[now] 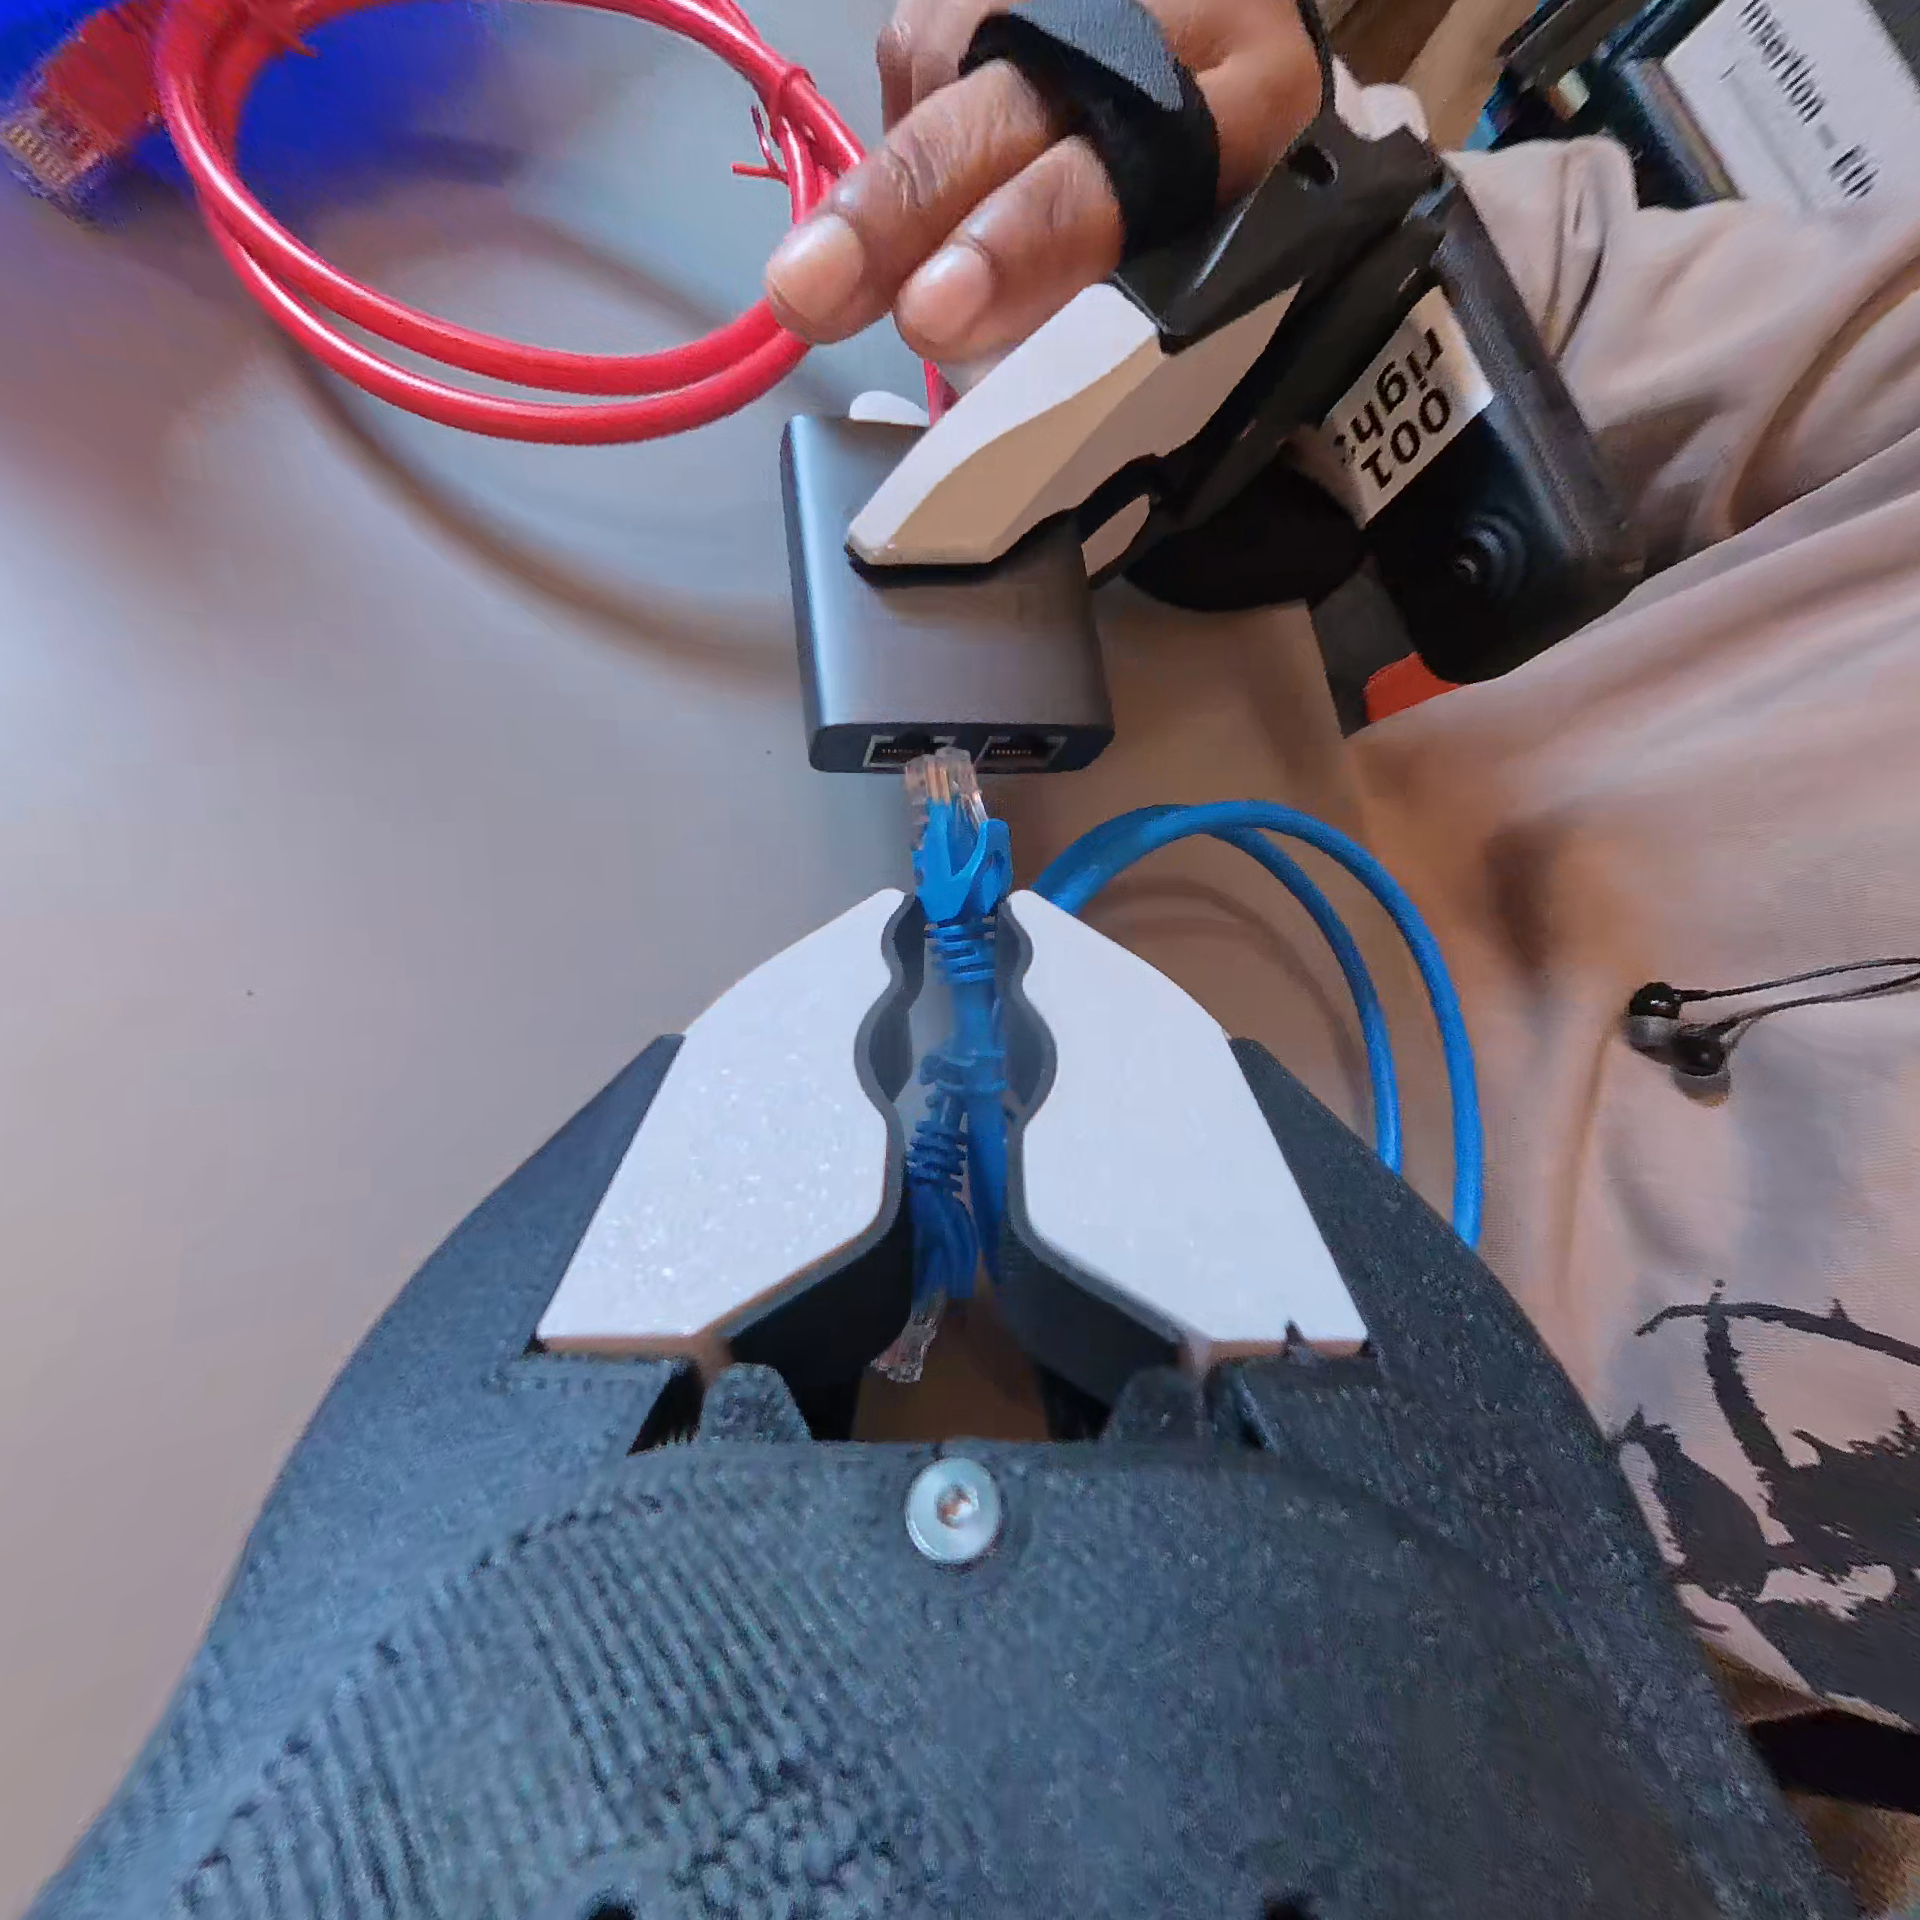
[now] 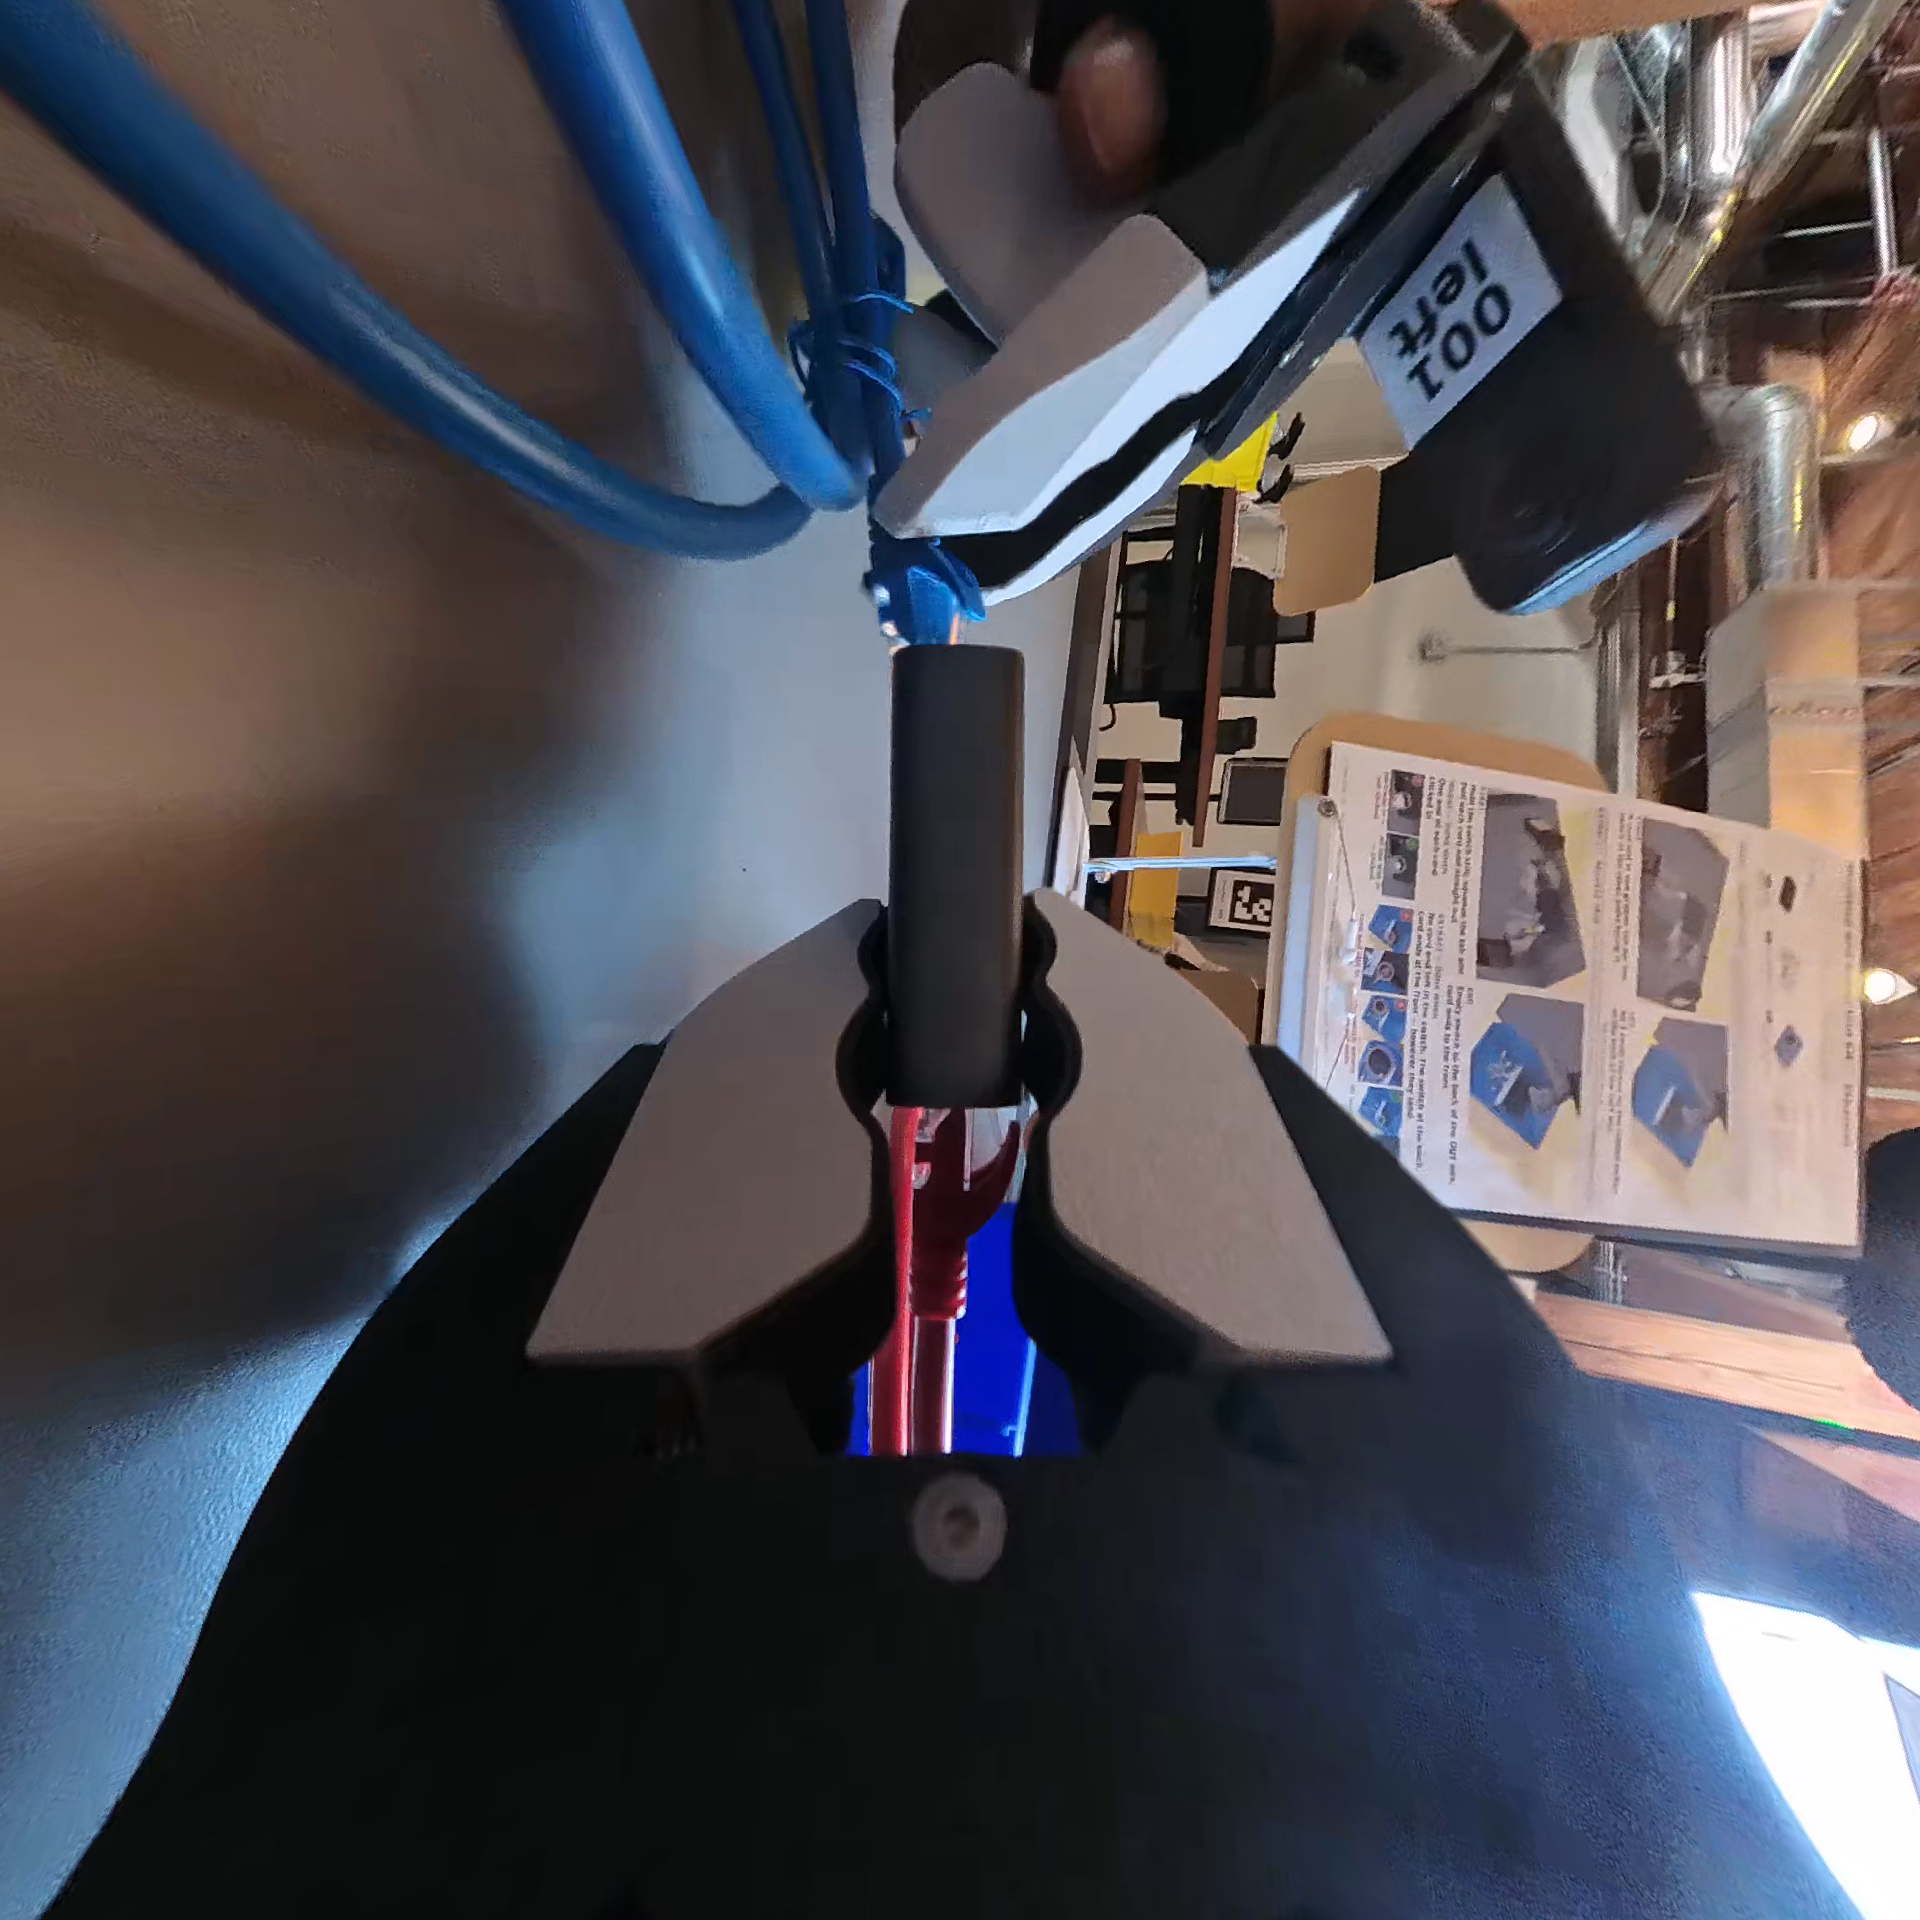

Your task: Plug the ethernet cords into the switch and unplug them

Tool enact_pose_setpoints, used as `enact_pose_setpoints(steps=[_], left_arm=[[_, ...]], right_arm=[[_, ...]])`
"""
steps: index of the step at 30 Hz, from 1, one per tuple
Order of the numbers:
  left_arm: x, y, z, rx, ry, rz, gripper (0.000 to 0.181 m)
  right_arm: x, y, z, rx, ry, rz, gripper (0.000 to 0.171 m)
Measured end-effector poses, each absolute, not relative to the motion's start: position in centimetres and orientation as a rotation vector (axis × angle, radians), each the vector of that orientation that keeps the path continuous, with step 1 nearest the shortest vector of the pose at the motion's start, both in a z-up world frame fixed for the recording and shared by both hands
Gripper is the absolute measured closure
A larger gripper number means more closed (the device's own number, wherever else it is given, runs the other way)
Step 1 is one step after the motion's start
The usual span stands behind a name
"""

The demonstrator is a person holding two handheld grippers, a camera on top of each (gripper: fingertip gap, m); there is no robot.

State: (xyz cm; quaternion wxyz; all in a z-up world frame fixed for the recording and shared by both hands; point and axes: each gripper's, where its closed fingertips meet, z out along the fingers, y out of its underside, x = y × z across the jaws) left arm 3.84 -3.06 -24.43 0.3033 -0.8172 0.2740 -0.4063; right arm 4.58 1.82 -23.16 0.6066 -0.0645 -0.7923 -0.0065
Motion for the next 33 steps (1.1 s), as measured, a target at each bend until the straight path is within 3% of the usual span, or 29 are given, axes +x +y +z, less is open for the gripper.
enact_pose_setpoints(steps=[11, 33], left_arm=[[4.5, -4.9, -24.1, -2.155, 0.704, -1.339, 0.168], [6.0, -6.8, -24.9, -2.222, 0.832, -1.454, 0.169]], right_arm=[[5.3, -0.4, -22.5, -0.036, -1.787, 0.026, 0.15], [6.4, -2.1, -23.2, 0.158, -1.774, 0.031, 0.15]])
